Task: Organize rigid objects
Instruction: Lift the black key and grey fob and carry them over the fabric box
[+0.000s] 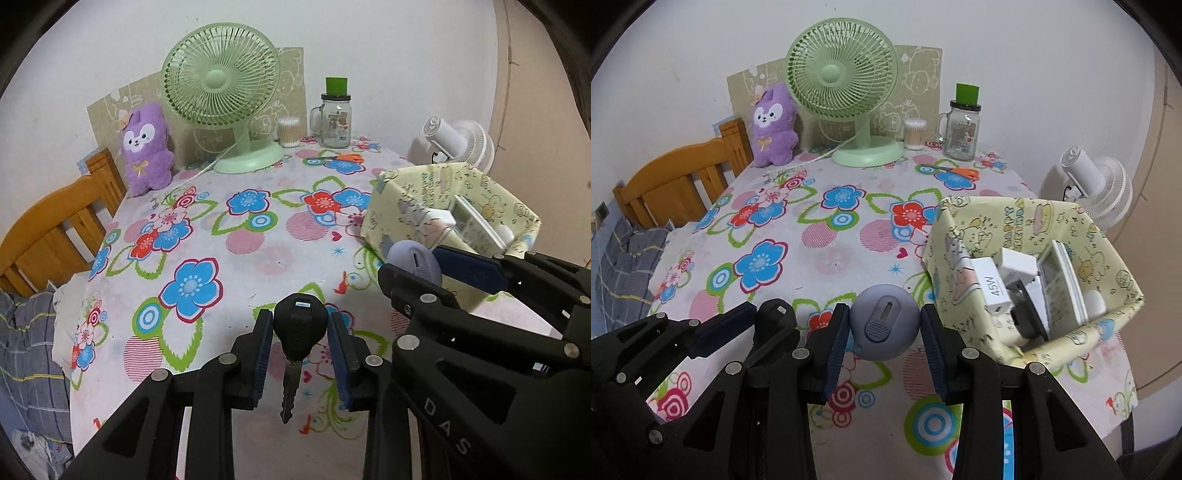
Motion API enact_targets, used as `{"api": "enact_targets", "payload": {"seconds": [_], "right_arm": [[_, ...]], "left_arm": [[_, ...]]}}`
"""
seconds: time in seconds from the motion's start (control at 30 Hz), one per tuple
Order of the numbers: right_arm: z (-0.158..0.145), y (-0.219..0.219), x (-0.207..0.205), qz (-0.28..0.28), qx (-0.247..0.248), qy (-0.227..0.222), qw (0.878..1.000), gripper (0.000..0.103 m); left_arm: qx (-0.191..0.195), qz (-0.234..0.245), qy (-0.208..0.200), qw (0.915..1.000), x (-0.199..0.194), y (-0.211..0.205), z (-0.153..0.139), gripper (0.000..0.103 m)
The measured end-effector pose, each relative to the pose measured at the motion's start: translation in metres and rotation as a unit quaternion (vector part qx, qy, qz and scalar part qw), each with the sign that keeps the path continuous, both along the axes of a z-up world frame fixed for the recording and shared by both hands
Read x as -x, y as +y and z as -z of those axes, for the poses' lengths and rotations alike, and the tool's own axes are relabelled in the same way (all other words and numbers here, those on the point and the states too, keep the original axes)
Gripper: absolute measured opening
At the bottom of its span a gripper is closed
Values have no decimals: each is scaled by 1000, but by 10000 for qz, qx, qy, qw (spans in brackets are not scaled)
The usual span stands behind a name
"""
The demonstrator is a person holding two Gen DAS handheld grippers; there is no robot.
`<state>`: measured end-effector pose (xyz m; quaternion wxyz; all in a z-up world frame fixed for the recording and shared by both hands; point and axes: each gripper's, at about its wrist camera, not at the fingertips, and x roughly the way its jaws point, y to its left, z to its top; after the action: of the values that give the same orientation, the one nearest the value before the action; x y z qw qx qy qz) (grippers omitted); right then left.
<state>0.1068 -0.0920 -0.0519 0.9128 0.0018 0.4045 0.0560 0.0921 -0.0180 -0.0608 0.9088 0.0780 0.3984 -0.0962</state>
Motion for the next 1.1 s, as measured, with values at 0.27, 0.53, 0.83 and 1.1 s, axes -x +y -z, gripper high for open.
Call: {"api": "enact_targets", "payload": {"seconds": [0.27,0.53,0.83,1.1], "right_arm": [[-20,-15,13,3,-27,-139,9999,43],[-35,-33,17,14,-51,-233,9997,43],[-45,-57,15,63,-59,-332,9994,43],[-53,-81,10,207,-64,-408,9989,43]], "left_arm": [[-25,18,-144,9999,12,-16,-20,30],[-35,99,-225,9997,15,-34,-34,30],[-79,194,-314,9993,12,-57,-45,30],[-109,363,-378,9986,4,-82,-52,30]]}}
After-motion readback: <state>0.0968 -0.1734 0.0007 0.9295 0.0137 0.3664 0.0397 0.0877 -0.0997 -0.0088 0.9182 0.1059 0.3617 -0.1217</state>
